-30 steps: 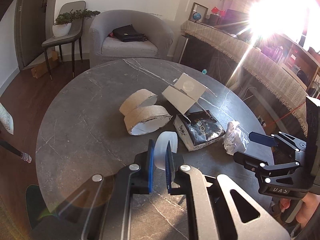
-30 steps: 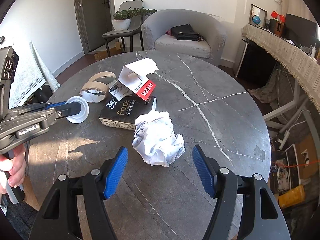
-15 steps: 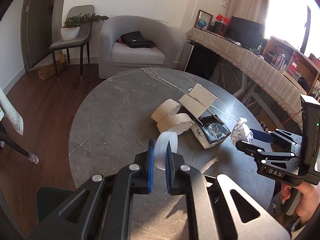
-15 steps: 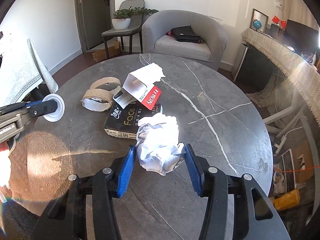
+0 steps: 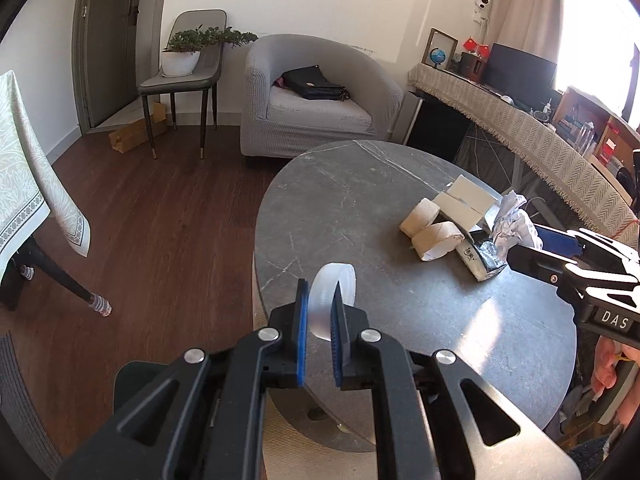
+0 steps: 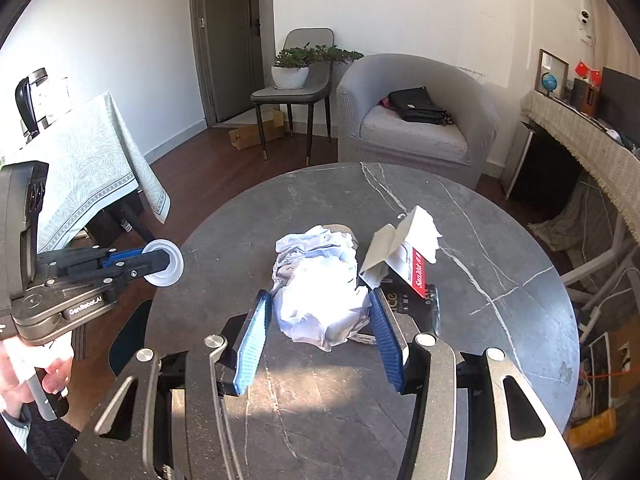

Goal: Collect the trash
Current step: 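Carry the paper ball over the green bin with the right tool while the left tool drops the cup in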

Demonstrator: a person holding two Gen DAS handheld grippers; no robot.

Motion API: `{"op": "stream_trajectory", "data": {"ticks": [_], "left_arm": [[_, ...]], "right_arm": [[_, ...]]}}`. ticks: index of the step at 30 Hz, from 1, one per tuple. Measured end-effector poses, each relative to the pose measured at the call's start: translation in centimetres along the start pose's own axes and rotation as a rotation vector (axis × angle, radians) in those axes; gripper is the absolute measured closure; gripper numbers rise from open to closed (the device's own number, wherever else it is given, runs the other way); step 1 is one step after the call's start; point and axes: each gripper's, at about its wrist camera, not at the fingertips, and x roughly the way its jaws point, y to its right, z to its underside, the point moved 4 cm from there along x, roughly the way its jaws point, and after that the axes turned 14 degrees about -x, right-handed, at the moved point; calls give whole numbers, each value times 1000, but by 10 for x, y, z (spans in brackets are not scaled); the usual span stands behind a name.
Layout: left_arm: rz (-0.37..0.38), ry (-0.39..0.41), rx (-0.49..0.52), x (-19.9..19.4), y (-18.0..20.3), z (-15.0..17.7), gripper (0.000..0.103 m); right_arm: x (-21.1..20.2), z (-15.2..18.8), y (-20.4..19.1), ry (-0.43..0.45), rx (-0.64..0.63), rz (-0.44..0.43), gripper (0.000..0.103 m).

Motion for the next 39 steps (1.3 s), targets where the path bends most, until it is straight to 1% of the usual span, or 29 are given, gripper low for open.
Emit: {"op": "stream_trajectory", "data": {"ticks": [5,12,15,18,22,25,31,39], "left_arm": [[-44,-17,-17,-5,-36,5,92],[-118,-70,-36,-2,-90,24,92],[-138,-114,-59,4,-116,38,92],[-176,-162,-62,13,-141,56,92],[-220,-225,-59,25,-170,79,92],[-236,-269,-79,32,-190,93,92],[-269,-345,-116,41,-218,118,92],[-309,-446,-95,55,-239,148,91]], "right_arm": [[13,-20,-32,5,-28,-49,52],[33,-46,-90,14,-81,-139,52],[42,-55,-114,12,-103,-172,52],[53,-62,-138,2,-131,-197,52],[68,-65,-169,-20,-166,-229,52],[76,-66,-187,-37,-190,-246,52],[92,-65,-214,-71,-220,-273,52],[116,-65,-236,-108,-213,-317,52]]}}
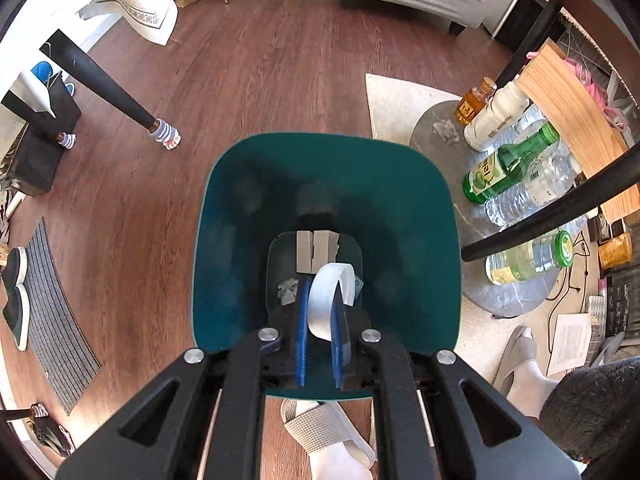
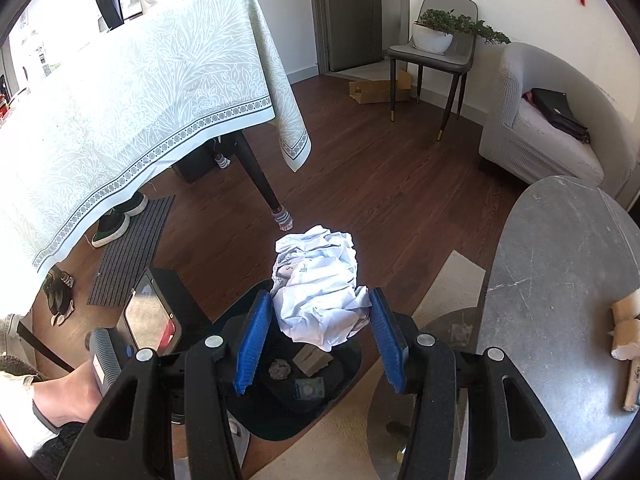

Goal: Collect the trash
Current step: 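Carry the paper ball over the green bin with the right tool while the left tool drops the cup in, then lower the paper ball into the green bin and open the right tool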

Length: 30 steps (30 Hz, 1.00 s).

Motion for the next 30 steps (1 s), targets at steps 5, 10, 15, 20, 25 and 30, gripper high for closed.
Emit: {"op": "stream_trajectory", "data": {"ticks": [5,10,15,20,25,30], "left_arm": [[20,3,-14,-1,-9,4,74],[67,67,-56,-22,-17,-3,67],[101,151,-96,-52,-22,-15,62],[149,250,-140,-88,-29,-27,59],[173,351,-156,-129,-31,-40,62],[230,439,-152,-173,-24,-54,69]], "right_arm": [[19,1,-8,-33,-8,-15,51],[34,5,-14,-56,-14,-20,51],[54,15,-19,-93,-19,-27,51],[75,26,-22,-127,-10,-38,51],[95,39,-27,-169,-12,-59,51],[116,52,-37,-215,-24,-88,51]]}}
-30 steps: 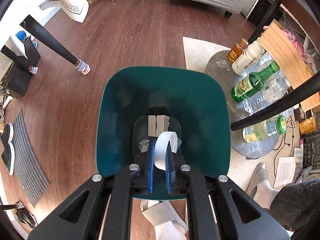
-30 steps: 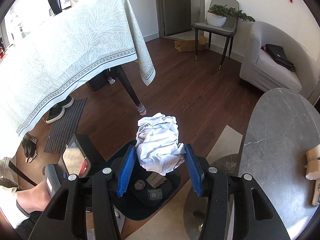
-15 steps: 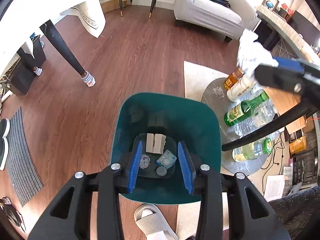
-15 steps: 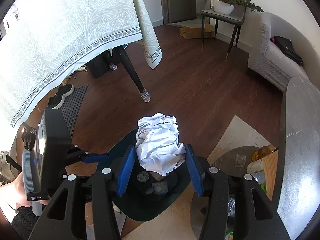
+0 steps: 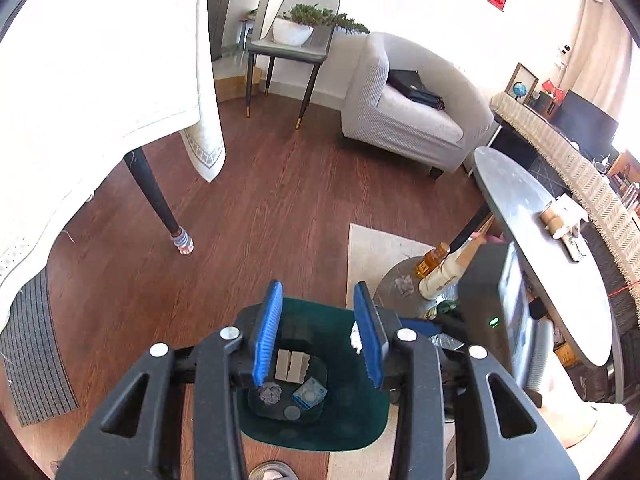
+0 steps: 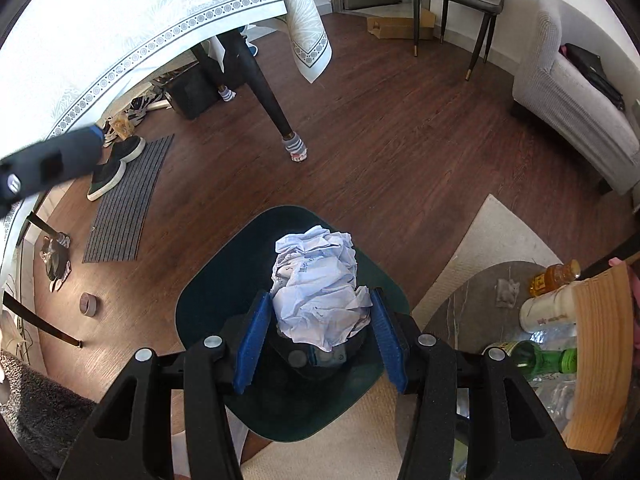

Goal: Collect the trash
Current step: 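Lower the paper ball into the green bin and open the right tool, then move both tools back over the table toward the remaining items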

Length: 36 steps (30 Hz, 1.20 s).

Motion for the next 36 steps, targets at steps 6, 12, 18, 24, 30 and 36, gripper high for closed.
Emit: {"op": "stream_trajectory", "data": {"ticks": [6,12,18,24,30,36], "left_arm": [[-1,53,52,-22,27,-17,83],[16,87,65,-39,53,-28,88],[25,122,82,-51,68,-36,88],[58,152,70,-62,83,-45,88],[99,160,61,-67,105,-53,88],[100,183,104,-65,133,-56,88]], "right_arm": [[28,13,-13,-68,-24,-24,51],[61,33,-29,-153,-68,-41,49],[68,44,-35,-184,-101,-44,38],[37,41,-33,-115,-111,-46,35],[-29,27,-30,21,-127,-18,35],[-109,19,-5,191,-88,50,38]]}}
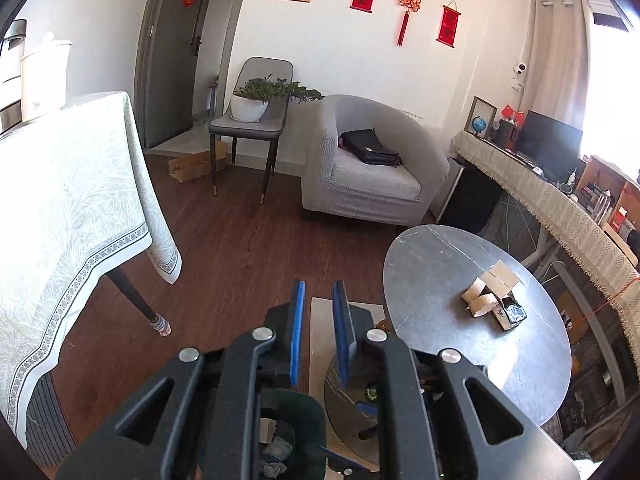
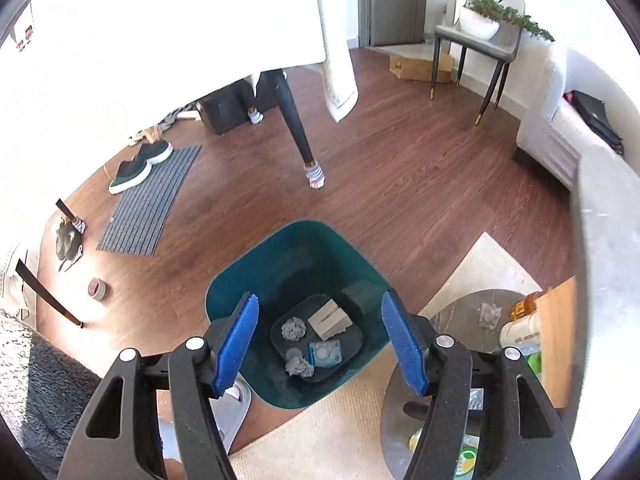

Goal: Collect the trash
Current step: 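Move both tools back over the table toward the remaining items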

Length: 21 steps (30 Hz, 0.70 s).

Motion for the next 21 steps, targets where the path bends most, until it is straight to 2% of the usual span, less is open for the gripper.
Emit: {"op": "stream_trajectory", "data": {"ticks": [4,6,10,15,21], "left_arm": [[20,-14,22,12,22,5,82],[40,-20,35,19,36,9,72],[71,-33,79,35,68,22,63],[116,-91,137,69,115,46,61],[150,-168,216,110,165,82,62]], "right_arm": [[-44,3,34,67,38,83,38],[-62,9,54,80,65,126,38],[-94,31,99,94,132,209,38],[-130,69,151,101,227,296,38],[-159,122,189,93,322,348,38]]}}
